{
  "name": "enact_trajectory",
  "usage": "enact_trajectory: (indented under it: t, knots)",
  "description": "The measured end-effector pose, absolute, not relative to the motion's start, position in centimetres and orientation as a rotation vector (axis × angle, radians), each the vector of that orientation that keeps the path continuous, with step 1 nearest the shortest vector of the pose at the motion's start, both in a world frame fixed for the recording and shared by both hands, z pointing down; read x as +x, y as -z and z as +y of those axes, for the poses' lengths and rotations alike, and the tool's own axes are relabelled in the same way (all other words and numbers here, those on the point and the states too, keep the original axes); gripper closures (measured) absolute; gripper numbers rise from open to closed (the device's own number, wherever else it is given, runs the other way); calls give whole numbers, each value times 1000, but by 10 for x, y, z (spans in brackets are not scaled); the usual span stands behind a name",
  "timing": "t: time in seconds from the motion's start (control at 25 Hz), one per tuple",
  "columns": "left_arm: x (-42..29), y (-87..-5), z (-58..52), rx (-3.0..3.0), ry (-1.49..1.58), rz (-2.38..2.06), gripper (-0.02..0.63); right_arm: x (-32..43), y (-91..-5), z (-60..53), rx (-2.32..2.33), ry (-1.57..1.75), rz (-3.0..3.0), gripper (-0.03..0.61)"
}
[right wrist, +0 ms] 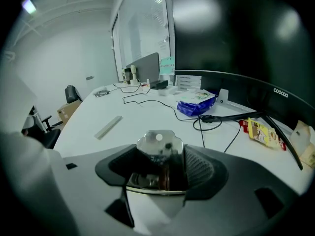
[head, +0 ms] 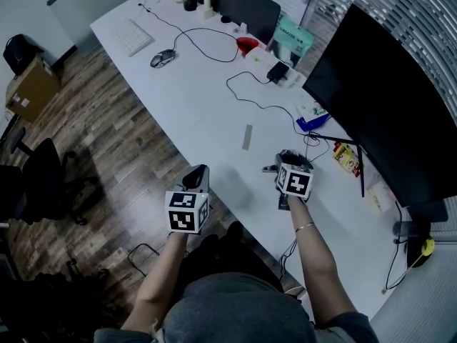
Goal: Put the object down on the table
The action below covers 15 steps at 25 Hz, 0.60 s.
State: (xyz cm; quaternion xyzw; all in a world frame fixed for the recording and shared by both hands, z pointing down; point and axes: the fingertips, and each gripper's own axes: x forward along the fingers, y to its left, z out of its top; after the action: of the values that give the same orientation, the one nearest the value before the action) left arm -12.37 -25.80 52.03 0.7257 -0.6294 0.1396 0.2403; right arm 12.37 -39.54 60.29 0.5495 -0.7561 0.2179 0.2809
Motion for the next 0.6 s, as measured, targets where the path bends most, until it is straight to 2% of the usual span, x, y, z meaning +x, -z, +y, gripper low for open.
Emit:
enact_trajectory:
  t: [0.28, 0.44, 0.6]
  knots:
    - [-120, -521, -262, 2005, -387, -1707, 583, 122, -605, -395, 1472, -589, -2031, 281]
    - [-118, -519, -264, 2015, -387, -1700, 583, 120, -603, -393, 1465, -592, -2044, 244]
    - [-117, -517, -266, 2027, -379, -1697, 583, 122, -595, -390, 1491, -585, -2065, 233]
